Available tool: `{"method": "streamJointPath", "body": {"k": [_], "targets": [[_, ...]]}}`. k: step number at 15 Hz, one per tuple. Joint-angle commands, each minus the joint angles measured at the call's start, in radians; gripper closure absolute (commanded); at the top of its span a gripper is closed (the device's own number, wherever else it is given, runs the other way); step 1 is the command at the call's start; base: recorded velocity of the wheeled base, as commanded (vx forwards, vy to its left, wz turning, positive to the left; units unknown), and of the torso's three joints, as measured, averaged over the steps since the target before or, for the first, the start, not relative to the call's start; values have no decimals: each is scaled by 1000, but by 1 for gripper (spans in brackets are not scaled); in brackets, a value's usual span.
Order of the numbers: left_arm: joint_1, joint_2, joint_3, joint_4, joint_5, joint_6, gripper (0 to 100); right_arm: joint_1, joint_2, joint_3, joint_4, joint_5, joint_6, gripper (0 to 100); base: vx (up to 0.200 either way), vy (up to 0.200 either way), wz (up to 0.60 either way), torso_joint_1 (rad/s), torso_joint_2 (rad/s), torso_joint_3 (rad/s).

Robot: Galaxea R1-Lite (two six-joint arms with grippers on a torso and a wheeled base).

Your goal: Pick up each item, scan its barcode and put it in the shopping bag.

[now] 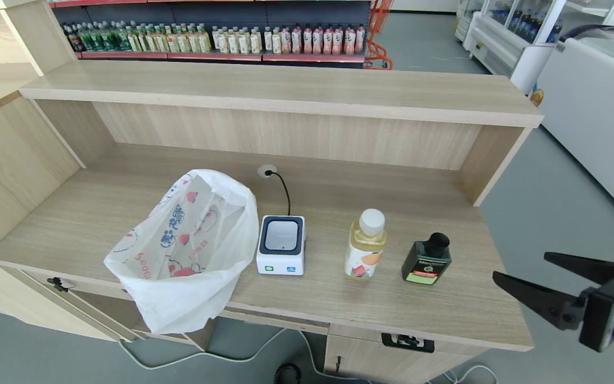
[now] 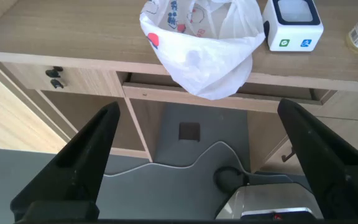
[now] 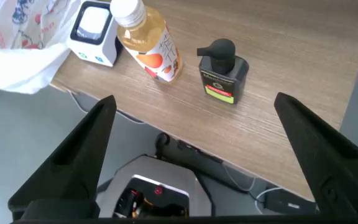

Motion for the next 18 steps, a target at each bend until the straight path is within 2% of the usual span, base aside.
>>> {"method": "streamJointPath", "body": {"k": [1,3,4,12,18], "targets": [[0,0,0,0,0,0,0,222,174,31,-119,-195,141,0,0,0,0,0,0,0],[0,0,0,0,0,0,0,310,212,37,-162,-244,170,0,0,0,0,0,0,0],[0,0,0,0,0,0,0,316,237,43,-189,-270,172,0,0,0,0,0,0,0],[0,0,0,0,0,0,0,259,433,65,-432,-293,166,0,0,0,0,0,0,0],[0,0,0,0,0,0,0,250,584,76,-611,-291,163,0,0,0,0,0,0,0]]}}
